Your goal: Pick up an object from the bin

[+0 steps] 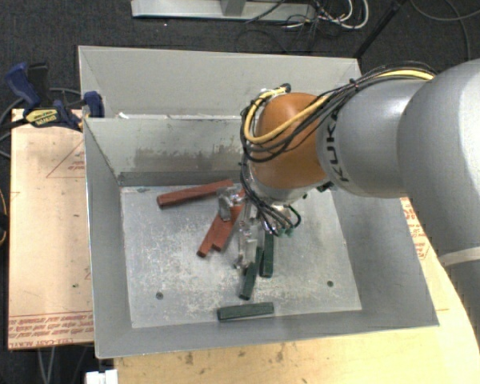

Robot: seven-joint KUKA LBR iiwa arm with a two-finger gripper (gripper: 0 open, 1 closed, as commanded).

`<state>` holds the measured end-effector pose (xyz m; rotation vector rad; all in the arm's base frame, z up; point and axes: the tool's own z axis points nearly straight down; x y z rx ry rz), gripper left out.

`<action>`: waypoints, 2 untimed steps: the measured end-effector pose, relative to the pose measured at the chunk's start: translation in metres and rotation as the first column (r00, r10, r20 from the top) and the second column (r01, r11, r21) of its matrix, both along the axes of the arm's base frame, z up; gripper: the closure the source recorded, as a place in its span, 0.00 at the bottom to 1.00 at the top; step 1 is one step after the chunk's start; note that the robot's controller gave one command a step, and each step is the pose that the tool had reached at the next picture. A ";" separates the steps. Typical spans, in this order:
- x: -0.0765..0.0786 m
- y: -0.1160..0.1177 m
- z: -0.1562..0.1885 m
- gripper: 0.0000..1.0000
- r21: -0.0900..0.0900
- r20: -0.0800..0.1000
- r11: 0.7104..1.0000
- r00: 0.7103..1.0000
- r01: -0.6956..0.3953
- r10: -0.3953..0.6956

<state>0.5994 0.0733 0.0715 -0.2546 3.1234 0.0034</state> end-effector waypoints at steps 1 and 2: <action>0.007 0.064 0.008 0.00 -0.002 -0.001 0.857 0.857 -0.515 0.515; 0.032 0.103 -0.001 0.00 -0.003 -0.002 0.587 0.587 -0.809 0.809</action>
Offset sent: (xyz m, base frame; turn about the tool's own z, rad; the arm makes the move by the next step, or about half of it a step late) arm 0.0064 0.0620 0.0069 -0.5416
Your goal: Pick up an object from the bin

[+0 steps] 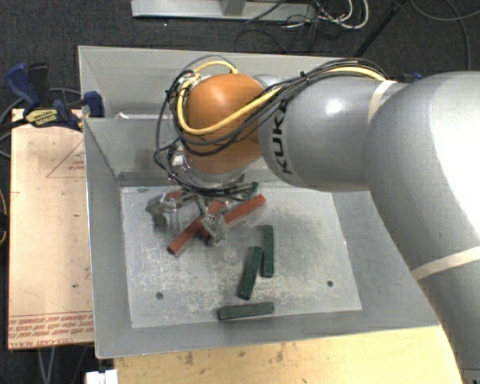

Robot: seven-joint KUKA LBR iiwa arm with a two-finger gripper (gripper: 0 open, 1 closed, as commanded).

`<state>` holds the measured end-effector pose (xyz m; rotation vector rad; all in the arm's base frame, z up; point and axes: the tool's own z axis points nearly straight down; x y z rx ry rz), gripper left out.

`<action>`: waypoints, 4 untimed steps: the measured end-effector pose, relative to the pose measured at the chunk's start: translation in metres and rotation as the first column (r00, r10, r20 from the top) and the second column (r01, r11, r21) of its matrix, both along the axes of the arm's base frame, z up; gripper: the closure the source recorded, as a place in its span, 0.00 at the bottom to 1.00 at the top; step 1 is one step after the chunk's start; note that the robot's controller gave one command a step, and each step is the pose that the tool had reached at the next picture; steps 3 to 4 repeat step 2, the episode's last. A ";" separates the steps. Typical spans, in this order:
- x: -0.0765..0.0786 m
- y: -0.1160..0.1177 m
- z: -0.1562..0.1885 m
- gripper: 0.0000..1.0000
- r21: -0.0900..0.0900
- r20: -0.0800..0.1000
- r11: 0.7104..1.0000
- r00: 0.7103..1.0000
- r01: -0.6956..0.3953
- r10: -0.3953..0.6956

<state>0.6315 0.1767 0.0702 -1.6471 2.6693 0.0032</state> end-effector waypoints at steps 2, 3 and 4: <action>-0.005 -0.015 0.161 1.00 0.000 0.009 1.000 1.000 -0.008 0.008; -0.005 -0.015 0.161 1.00 0.000 0.009 1.000 1.000 -0.008 0.008; -0.005 -0.015 0.161 1.00 0.000 0.009 1.000 1.000 -0.008 0.008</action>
Offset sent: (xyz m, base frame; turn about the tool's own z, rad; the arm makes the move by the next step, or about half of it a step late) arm 0.0000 0.0000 0.0000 0.0000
